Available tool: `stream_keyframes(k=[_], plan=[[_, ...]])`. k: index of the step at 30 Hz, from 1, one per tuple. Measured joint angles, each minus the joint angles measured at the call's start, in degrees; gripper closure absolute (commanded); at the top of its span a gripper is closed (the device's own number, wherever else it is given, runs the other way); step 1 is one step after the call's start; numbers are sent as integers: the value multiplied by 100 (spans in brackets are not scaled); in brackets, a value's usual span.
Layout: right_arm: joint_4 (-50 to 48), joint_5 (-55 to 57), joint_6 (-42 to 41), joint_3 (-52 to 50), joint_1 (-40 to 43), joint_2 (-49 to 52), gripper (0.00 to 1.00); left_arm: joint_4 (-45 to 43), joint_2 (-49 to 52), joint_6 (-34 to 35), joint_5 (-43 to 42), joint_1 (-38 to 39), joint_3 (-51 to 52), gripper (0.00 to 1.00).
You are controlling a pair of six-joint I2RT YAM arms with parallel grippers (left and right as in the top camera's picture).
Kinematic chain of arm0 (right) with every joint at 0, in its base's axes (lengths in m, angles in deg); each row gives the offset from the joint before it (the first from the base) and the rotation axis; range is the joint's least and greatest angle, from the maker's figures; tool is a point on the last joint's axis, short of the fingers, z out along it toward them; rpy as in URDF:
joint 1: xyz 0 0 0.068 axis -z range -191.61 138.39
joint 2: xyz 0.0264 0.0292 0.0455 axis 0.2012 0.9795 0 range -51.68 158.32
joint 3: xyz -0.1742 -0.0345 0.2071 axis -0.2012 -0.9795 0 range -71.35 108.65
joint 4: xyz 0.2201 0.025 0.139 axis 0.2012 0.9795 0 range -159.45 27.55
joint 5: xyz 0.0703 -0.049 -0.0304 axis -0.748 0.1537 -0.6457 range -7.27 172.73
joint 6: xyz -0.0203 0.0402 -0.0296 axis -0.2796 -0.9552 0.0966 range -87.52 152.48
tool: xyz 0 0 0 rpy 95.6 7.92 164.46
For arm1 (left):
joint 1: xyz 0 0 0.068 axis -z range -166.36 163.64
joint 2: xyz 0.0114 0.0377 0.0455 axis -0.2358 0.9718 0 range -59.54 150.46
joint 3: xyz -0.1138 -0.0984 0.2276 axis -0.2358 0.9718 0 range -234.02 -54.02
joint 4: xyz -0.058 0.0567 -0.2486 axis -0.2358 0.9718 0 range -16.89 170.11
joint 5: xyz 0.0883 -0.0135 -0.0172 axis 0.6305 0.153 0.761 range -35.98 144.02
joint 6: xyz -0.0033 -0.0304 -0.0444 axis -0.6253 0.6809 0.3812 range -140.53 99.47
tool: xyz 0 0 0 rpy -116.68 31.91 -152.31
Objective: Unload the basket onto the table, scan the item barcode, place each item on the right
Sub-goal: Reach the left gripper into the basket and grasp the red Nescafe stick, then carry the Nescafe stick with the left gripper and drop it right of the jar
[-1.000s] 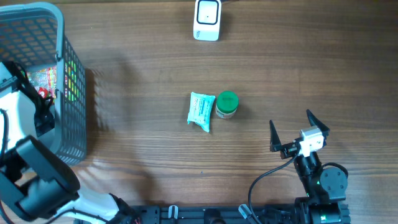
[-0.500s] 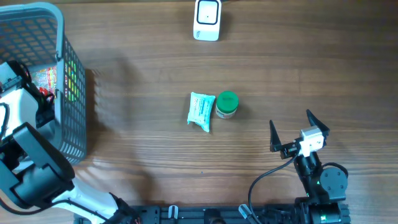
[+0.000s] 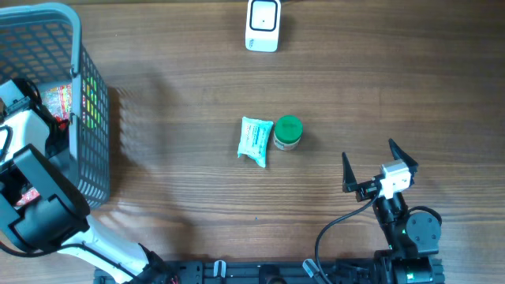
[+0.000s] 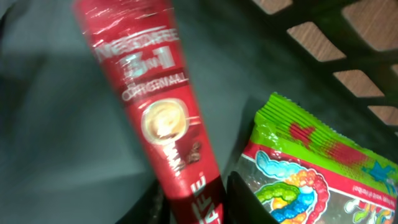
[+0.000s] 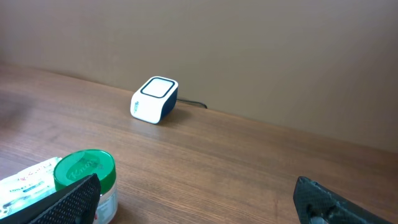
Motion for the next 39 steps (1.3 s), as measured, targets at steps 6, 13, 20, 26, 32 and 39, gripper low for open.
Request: stream_keyframes(k=[6, 13, 20, 26, 32, 39], plan=[[0, 0, 0, 0, 0, 0, 0, -7, 9, -4, -326, -17, 0, 96], [0, 0, 0, 0, 0, 0, 0, 76, -411, -142, -905, -22, 109, 96], [0, 0, 0, 0, 0, 0, 0, 304, -2190, -461, -1027, -22, 127, 96], [0, 0, 0, 0, 0, 0, 0, 533, -3670, -592, -1370, -4, 127, 96], [0, 0, 0, 0, 0, 0, 0, 330, -5003, -789, -1681, 363, 127, 96], [0, 0, 0, 0, 0, 0, 0, 61, -5702, -1781, -1912, 2234, 125, 96]])
